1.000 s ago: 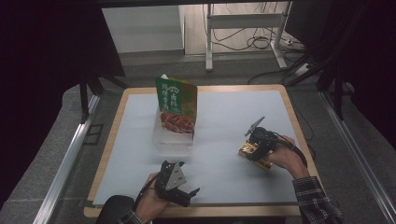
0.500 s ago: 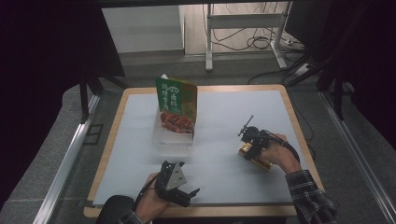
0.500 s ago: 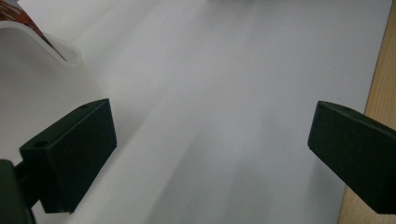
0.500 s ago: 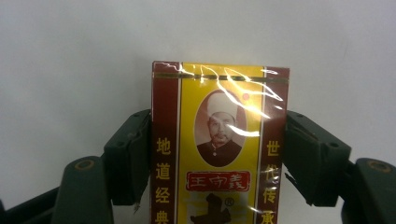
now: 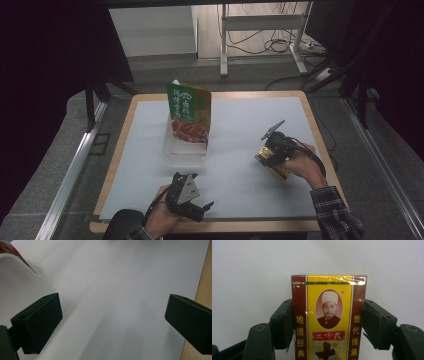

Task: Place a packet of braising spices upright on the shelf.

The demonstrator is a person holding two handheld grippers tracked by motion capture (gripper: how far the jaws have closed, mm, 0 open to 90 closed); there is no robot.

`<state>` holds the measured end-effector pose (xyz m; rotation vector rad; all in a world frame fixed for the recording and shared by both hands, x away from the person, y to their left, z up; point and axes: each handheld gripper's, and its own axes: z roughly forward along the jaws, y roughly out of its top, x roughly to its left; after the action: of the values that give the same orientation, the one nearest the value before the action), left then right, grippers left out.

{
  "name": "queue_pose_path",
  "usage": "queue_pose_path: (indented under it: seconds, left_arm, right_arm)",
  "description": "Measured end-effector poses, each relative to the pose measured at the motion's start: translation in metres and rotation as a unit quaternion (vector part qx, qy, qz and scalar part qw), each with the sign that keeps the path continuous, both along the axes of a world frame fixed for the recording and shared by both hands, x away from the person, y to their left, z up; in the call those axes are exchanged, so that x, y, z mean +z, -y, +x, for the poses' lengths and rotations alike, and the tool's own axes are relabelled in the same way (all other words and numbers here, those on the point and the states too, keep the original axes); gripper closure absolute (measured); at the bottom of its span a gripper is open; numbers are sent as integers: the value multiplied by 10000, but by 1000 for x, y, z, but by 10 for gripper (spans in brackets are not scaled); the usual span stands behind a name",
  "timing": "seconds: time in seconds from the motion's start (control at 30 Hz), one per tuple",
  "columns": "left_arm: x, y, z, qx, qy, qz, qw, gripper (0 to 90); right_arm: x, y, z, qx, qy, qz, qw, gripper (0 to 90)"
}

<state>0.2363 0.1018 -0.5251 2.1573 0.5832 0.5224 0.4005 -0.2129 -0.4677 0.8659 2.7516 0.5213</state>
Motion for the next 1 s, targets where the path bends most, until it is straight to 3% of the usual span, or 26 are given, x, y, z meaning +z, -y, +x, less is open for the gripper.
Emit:
queue_pose_path:
  seconds: [0.43,0.83,1.0]
  left_arm:
    - [0,0,0,6,3,-16,10000,9]
    - [0,1,0,6,0,1,10000,9]
    - [0,1,0,7,5,10,10000,9]
  right_arm:
    - [14,11,-8,-84,443,693,9966,325]
    - [22,23,-13,-170,1048,1463,9835,325]
    - [23,23,-15,-163,1128,1708,9787,325]
